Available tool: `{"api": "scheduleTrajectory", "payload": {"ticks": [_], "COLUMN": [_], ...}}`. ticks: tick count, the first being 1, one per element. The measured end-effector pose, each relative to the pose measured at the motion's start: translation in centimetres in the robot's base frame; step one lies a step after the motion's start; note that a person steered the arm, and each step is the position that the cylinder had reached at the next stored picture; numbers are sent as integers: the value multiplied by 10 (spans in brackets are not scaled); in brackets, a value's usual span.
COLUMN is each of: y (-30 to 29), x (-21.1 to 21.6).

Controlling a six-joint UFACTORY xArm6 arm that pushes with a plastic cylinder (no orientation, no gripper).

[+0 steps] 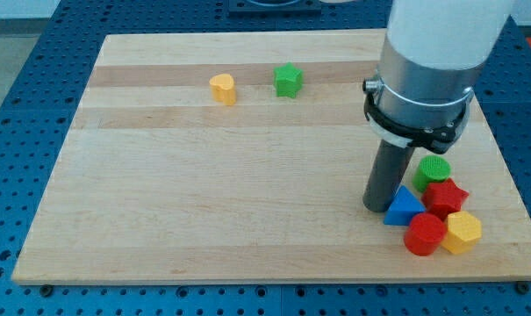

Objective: Move the yellow heart closer to the group of the blocks

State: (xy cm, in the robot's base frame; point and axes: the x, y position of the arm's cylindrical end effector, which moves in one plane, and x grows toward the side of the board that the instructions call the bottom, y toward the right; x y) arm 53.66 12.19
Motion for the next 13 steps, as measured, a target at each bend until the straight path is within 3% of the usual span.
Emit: {"api": "scheduleTrajectory", "payload": {"ticks": [2,4,5,6,7,8,9,11,12,13], "y": [-24,-176,-219,-260,-301,-293,-233,-133,-127,-152], "x": [-18,-114,-171,-211,-220,-240,-221,-135,-127,-149]}}
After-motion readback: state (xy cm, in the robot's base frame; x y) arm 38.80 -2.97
